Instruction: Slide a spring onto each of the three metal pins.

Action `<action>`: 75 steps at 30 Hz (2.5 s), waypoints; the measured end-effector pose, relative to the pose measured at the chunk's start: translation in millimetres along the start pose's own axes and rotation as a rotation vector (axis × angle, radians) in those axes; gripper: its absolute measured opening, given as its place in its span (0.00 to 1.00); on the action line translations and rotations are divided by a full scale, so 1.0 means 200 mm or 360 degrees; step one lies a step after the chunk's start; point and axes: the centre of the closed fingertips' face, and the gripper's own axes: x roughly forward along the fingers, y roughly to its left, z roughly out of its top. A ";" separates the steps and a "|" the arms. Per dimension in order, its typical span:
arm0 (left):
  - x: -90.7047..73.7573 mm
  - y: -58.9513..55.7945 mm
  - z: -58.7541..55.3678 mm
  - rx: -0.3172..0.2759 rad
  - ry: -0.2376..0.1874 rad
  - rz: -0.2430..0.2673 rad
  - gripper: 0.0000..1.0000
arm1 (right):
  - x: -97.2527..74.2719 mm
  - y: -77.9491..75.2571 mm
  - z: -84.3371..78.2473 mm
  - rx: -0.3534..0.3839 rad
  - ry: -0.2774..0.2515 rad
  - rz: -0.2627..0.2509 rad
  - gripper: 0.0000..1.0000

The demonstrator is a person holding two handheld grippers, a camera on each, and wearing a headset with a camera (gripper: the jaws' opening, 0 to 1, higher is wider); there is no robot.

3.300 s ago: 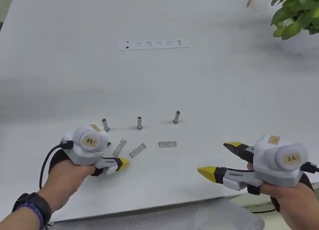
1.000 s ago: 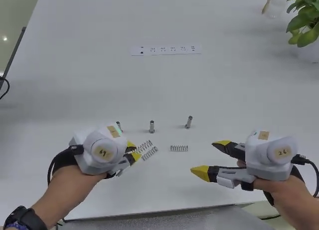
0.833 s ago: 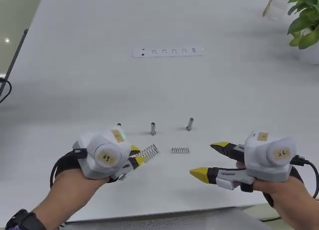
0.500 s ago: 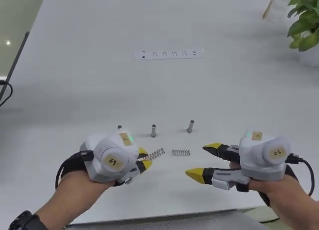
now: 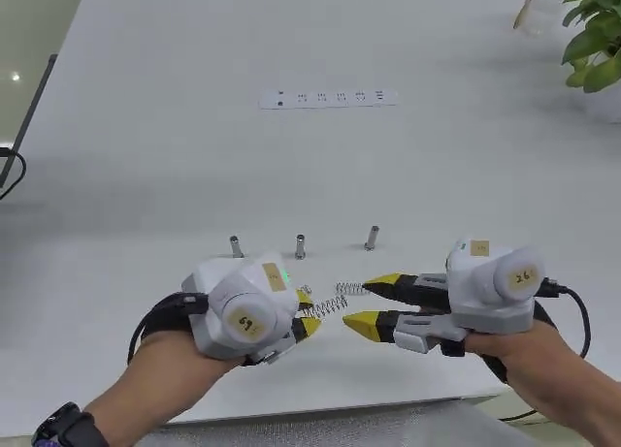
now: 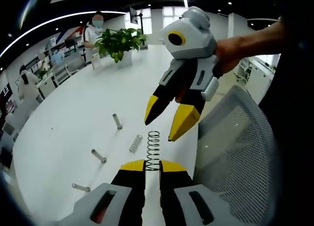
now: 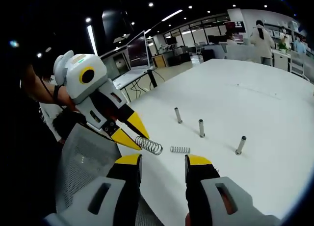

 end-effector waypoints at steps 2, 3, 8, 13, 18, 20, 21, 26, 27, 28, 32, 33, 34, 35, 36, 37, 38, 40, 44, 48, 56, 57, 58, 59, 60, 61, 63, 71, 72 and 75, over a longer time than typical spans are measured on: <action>0.00 -0.01 0.01 0.0004 -0.0005 -0.0012 0.02 | 0.01 0.02 0.00 -0.0001 0.0002 0.0029 0.29; 0.00 -0.01 0.01 0.0005 -0.0009 -0.0018 0.02 | 0.01 0.03 -0.01 0.0000 0.0003 0.0042 0.28; 0.01 -0.04 0.03 0.0019 -0.0015 -0.0039 0.02 | 0.02 0.06 -0.02 0.0016 0.0007 0.0086 0.21; 0.01 -0.06 0.03 0.0055 -0.0005 -0.0063 0.02 | 0.02 0.08 -0.02 0.0043 -0.0004 0.0109 0.17; 0.01 -0.07 0.02 0.0088 0.0000 -0.0070 0.02 | 0.00 0.09 -0.02 0.0057 -0.0014 0.0122 0.13; 0.01 -0.07 0.02 0.0106 0.0006 -0.0073 0.02 | 0.00 0.09 -0.01 0.0082 -0.0029 0.0140 0.12; 0.01 -0.07 0.02 0.0117 0.0008 -0.0076 0.02 | 0.00 0.09 -0.01 0.0084 -0.0033 0.0147 0.12; 0.02 -0.07 0.03 0.0151 0.0007 -0.0085 0.02 | -0.01 0.10 -0.01 0.0086 -0.0034 0.0163 0.11; 0.02 -0.07 0.03 0.0153 0.0007 -0.0086 0.02 | -0.01 0.10 0.00 0.0086 -0.0032 0.0165 0.11; 0.02 -0.07 0.03 0.0161 0.0007 -0.0089 0.02 | -0.01 0.10 0.00 0.0087 -0.0031 0.0169 0.11; 0.02 -0.07 0.03 0.0195 0.0005 -0.0102 0.02 | -0.01 0.11 0.00 0.0087 -0.0025 0.0183 0.11; 0.03 -0.08 0.03 0.0209 0.0002 -0.0106 0.02 | -0.02 0.11 0.00 0.0091 -0.0022 0.0188 0.11; 0.03 -0.08 0.03 0.0223 0.0000 -0.0111 0.02 | -0.02 0.11 -0.01 0.0090 -0.0019 0.0194 0.10; 0.03 -0.08 0.03 0.0237 -0.0001 -0.0117 0.02 | -0.02 0.11 -0.01 0.0089 -0.0015 0.0197 0.10; 0.04 -0.08 0.03 0.0239 -0.0003 -0.0120 0.02 | -0.02 0.12 -0.01 0.0087 -0.0010 0.0199 0.10; 0.04 -0.08 0.03 0.0238 -0.0006 -0.0127 0.02 | -0.02 0.12 -0.01 0.0086 -0.0005 0.0200 0.10; 0.05 -0.08 0.03 0.0245 -0.0009 -0.0130 0.02 | -0.02 0.12 -0.01 0.0085 -0.0003 0.0202 0.09; 0.05 -0.08 0.03 0.0255 -0.0012 -0.0128 0.02 | -0.02 0.12 0.01 0.0077 -0.0001 0.0204 0.09; 0.06 -0.06 0.05 0.0247 -0.0037 -0.0129 0.02 | -0.03 0.12 0.05 0.0046 -0.0002 0.0192 0.09; 0.06 -0.03 0.09 0.0225 -0.0086 -0.0118 0.02 | -0.04 0.10 0.10 -0.0015 0.0013 0.0168 0.09; 0.06 0.02 0.17 0.0190 -0.0191 -0.0090 0.02 | -0.06 0.07 0.19 -0.0150 0.0074 0.0115 0.09; 0.06 0.03 0.17 0.0188 -0.0198 -0.0089 0.02 | -0.06 0.06 0.19 -0.0159 0.0083 0.0113 0.09; 0.06 0.03 0.18 0.0186 -0.0205 -0.0086 0.02 | -0.06 0.06 0.20 -0.0168 0.0088 0.0111 0.09; 0.06 0.04 0.18 0.0182 -0.0215 -0.0081 0.02 | -0.07 0.06 0.21 -0.0175 0.0091 0.0108 0.09; 0.06 0.04 0.19 0.0181 -0.0220 -0.0080 0.02 | -0.07 0.06 0.21 -0.0176 0.0094 0.0107 0.09; 0.06 0.04 0.19 0.0180 -0.0227 -0.0074 0.02 | -0.07 0.05 0.21 -0.0182 0.0099 0.0104 0.09; 0.05 0.05 0.20 0.0178 -0.0239 -0.0065 0.02 | -0.07 0.05 0.22 -0.0191 0.0107 0.0101 0.09; 0.03 0.07 0.25 0.0156 -0.0308 -0.0052 0.02 | -0.09 0.03 0.25 -0.0268 0.0169 0.0095 0.11; 0.03 0.08 0.26 0.0155 -0.0318 -0.0052 0.02 | -0.09 0.03 0.25 -0.0278 0.0174 0.0100 0.12; 0.02 0.08 0.28 0.0146 -0.0345 -0.0059 0.02 | -0.12 0.03 0.27 -0.0335 0.0185 0.0126 0.14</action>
